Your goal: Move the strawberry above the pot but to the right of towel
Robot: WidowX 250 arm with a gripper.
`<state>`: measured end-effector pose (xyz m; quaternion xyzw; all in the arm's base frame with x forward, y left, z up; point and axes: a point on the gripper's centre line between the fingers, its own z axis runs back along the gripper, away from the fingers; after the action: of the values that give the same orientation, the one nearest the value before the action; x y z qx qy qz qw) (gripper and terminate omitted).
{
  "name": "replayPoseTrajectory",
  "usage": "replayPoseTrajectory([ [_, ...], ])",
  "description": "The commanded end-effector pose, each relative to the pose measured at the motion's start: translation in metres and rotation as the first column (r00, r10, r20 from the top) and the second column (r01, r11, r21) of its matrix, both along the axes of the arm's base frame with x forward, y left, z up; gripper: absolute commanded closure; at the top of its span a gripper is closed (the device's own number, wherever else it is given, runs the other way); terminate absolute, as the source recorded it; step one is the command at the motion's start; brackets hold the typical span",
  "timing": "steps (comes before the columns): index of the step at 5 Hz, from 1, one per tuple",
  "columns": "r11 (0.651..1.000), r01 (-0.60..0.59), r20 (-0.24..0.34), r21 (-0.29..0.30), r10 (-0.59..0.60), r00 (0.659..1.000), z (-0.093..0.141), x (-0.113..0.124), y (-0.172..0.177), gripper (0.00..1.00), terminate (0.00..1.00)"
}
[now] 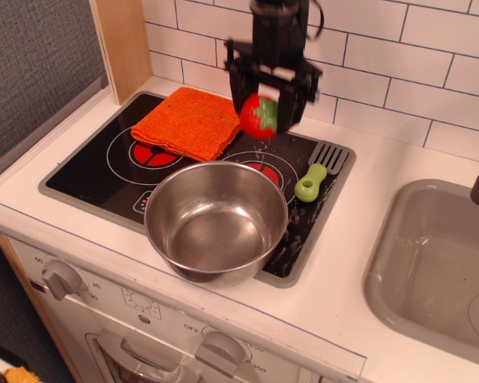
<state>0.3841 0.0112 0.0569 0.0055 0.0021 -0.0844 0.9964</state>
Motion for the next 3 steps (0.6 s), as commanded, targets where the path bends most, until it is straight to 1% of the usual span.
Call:
replayPoseTrajectory([
  [1, 0.997, -0.033, 0.053, 0.068, 0.029, 0.998, -0.013, 0.014, 0.022, 0.00, 0.00],
  [2, 0.998, -0.038, 0.074, 0.056, 0.034, 0.997, -0.007, 0.014, 0.024, 0.00, 0.00],
  [3, 0.999, -0.026, 0.094, 0.026, 0.023, 0.995, 0.012, 0.006, 0.021, 0.00, 0.00],
])
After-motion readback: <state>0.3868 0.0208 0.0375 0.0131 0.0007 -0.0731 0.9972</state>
